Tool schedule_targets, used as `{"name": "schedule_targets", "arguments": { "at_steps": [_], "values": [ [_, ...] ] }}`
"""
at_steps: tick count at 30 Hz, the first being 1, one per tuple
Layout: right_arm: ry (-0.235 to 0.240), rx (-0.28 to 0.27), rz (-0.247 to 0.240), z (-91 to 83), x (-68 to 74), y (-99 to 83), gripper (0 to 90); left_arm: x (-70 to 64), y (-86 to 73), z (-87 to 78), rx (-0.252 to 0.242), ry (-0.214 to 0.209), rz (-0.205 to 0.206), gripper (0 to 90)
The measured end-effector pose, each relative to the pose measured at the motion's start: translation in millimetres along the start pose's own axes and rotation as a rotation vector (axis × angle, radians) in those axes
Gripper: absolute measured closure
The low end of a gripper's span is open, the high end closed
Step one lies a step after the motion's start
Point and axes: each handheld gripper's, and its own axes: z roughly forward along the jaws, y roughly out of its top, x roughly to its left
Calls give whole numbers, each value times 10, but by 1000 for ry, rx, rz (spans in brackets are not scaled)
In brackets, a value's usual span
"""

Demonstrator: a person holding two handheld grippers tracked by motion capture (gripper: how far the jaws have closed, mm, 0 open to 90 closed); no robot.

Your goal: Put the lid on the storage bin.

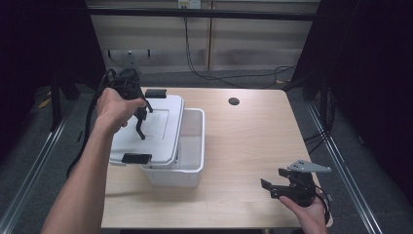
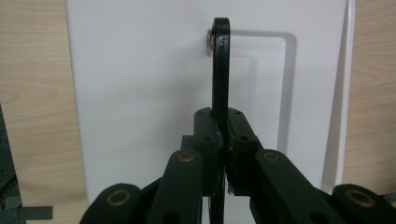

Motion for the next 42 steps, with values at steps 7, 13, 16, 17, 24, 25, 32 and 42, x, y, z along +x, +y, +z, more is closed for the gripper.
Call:
{"name": "schedule_targets", "arguments": {
  "at_steps": [7, 13, 16, 17, 24, 25, 32, 42],
  "values": [
    [2, 0, 0, -1, 1, 0, 194, -83, -14, 55, 2, 27, -33, 849],
    [2, 0, -1, -3, 1, -1, 194, -154, -16, 67, -9, 33, -34, 849],
    [3, 2, 0, -1, 1, 0, 191, -169, -16, 80, 0, 32, -34, 849],
    [3, 1, 0, -1, 0, 0, 189, -177, -18, 87, -8, 32, -39, 849],
    [5, 2, 3, -1, -2, 0, 187, -228, -16, 86, -2, 16, -45, 849],
    [5, 3, 3, -1, -2, 0, 187, -232, -15, 91, 6, 10, -43, 849],
    [7, 2, 3, -1, -3, -1, 186, -337, -12, 175, 14, 12, -43, 849],
    [8, 2, 3, -3, -3, -1, 185, -506, 7, 200, 21, 15, -37, 849]
  ]
}}
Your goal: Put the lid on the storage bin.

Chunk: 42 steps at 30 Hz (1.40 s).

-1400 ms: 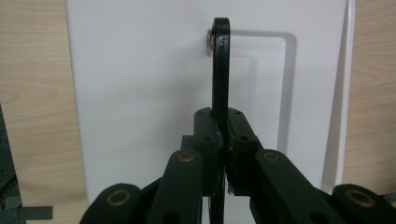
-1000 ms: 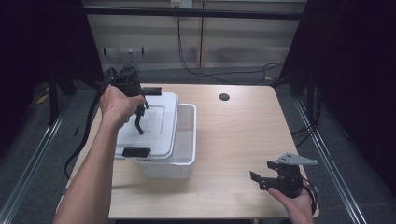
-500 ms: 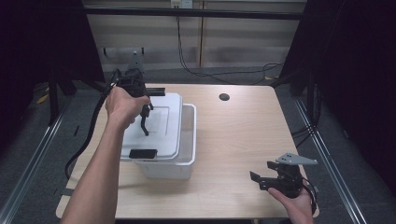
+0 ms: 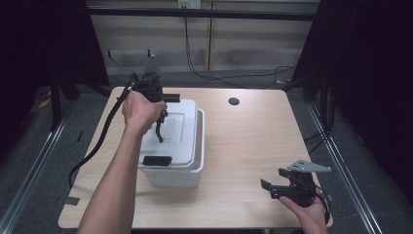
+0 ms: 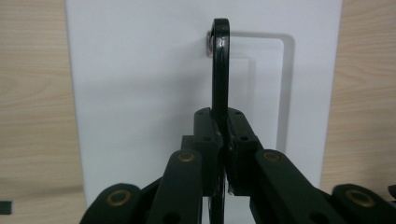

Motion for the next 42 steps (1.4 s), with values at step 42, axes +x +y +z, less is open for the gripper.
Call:
{"name": "schedule_targets", "arguments": {
  "at_steps": [42],
  "values": [
    [6, 6, -2, 7, -7, -2, 185, -169, 36, 309, 26, -2, 8, 848]
  ]
}}
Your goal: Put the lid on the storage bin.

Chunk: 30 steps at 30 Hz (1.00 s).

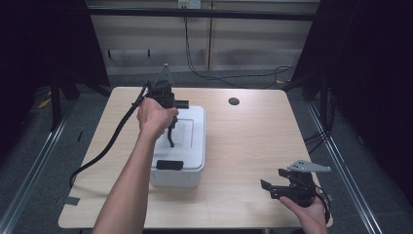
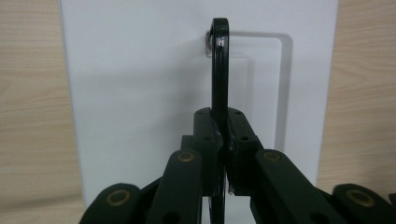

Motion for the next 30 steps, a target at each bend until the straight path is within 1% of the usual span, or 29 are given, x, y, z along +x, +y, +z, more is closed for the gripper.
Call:
{"name": "schedule_targets", "arguments": {
  "at_steps": [3, 9, 12, 13, 15, 16, 17, 18, 19, 20, 23, 24, 25, 26, 27, 28, 30],
  "values": [
    [0, -1, -1, 1, 0, 0, 185, -1, 2, 2, 1, 3, 2, 847],
    [-1, 1, 0, 1, 1, 1, 185, 29, 12, 3, 7, -7, 0, 844],
    [1, 1, 1, 2, -1, 1, 185, 38, 16, 13, -1, -1, 4, 838],
    [1, 1, 1, 1, -2, 1, 185, 44, 16, 21, -12, 1, 7, 833],
    [0, 1, 2, 0, -2, 0, 185, 65, 20, 32, -23, -6, 11, 830],
    [0, 0, 1, 0, -3, 0, 185, 77, 24, 57, -9, -18, 20, 824],
    [1, -2, 0, -2, -2, -1, 185, 115, 28, 76, -6, -38, 29, 796],
    [0, -2, 0, -2, -1, -1, 185, 137, 31, 84, -11, -24, 35, 784],
    [1, -1, 0, -2, -3, 0, 185, 160, 33, 93, -10, -28, 34, 782],
    [1, 0, 3, 0, -4, 0, 185, 186, 32, 101, -15, -46, 31, 771],
    [1, 0, 0, 4, -2, 2, 185, 245, 33, 104, -17, -62, 39, 747],
    [1, 0, -1, 3, -2, 2, 185, 245, 33, 104, -17, -62, 39, 738],
    [0, 0, 1, 2, -2, 1, 185, 253, 32, 96, -25, -62, 55, 715],
    [0, 0, 1, 2, -3, 1, 185, 254, 30, 84, -41, -73, 67, 702],
    [-1, 0, 2, 2, -3, 1, 185, 259, 31, 72, -43, -80, 83, 659],
    [-1, 0, 1, 2, -2, 1, 185, 258, 31, 62, -46, -87, 100, 641],
    [-1, 0, -1, 2, 0, 2, 185, 263, 29, 49, -62, -90, 116, 590]
  ]
}}
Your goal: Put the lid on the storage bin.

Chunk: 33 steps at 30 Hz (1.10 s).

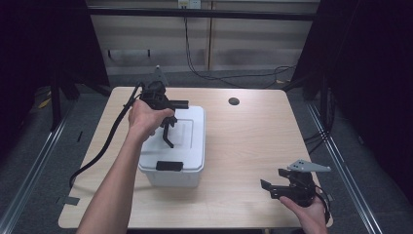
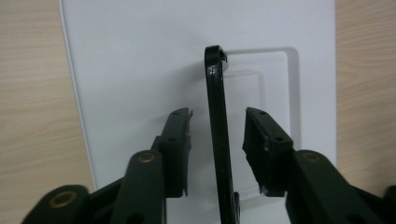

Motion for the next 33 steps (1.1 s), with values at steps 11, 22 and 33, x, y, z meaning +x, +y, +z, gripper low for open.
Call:
{"name": "schedule_targets", "arguments": {
  "at_steps": [11, 22, 33],
  "values": [
    [1, 1, 4, 2, -1, 1, 185, 85, -34, -138, -51, -17, 130, 376],
    [-4, 2, 3, 8, -5, 2, 185, 357, -194, -312, -175, -90, 241, 200],
    [-9, 4, 6, 8, -7, 2, 185, 672, -433, -337, -241, -158, 394, 168]
  ]
}}
